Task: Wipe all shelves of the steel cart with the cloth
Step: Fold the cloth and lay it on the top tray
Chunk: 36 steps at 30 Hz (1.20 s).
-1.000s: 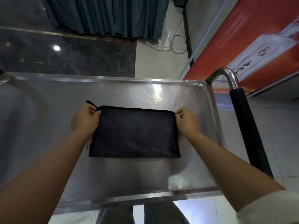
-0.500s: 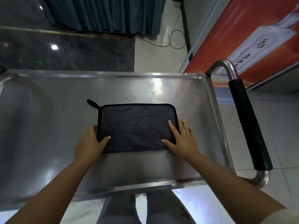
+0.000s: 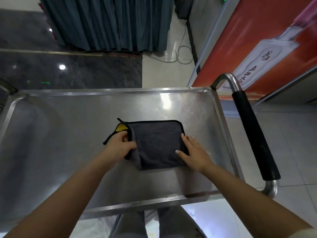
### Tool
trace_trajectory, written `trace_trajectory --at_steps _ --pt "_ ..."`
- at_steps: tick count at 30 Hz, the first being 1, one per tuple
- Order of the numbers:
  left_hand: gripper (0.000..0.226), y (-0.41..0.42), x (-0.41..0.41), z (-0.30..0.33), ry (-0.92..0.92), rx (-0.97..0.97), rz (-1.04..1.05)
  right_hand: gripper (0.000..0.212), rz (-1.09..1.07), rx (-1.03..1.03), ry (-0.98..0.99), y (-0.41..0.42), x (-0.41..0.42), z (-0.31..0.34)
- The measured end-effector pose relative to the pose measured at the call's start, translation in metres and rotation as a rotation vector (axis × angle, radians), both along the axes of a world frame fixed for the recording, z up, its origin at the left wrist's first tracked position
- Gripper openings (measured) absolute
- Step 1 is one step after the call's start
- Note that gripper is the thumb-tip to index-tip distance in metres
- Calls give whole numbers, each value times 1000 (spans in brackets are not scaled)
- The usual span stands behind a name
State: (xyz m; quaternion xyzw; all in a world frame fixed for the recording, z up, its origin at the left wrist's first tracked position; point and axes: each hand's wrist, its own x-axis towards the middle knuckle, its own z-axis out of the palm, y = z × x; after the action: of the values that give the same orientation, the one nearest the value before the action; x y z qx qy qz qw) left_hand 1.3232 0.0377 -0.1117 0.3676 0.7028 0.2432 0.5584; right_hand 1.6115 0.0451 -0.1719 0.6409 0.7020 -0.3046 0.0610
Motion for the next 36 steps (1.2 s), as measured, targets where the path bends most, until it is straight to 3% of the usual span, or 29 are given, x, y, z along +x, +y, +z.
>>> trace_trajectory --at_steps 2,5,11,16,20,23,27,33,36 --pt "26 10 30 -1 -7 17 -68 74 -78 -17 67 2 9 5" --pt "62 23 82 -8 72 52 -179 69 -170 -47 144 3 24 9" --pt "76 30 155 -38 192 69 -446 62 -162 -76 249 1 44 13" --pt "63 22 163 -49 277 103 -514 54 -128 -52 289 6 50 15" --pt "41 20 140 -48 614 296 -509 51 -55 -13 235 13 46 11" --pt "49 21 122 -50 802 396 -564 49 -12 -15 198 19 38 12" --pt "71 39 118 -52 916 417 -779 49 114 51 166 28 25 18" --pt "68 73 115 -44 842 428 -852 57 160 -14 116 39 20 26" --pt "62 62 104 -43 797 393 -732 67 116 -24 118 46 15 28"
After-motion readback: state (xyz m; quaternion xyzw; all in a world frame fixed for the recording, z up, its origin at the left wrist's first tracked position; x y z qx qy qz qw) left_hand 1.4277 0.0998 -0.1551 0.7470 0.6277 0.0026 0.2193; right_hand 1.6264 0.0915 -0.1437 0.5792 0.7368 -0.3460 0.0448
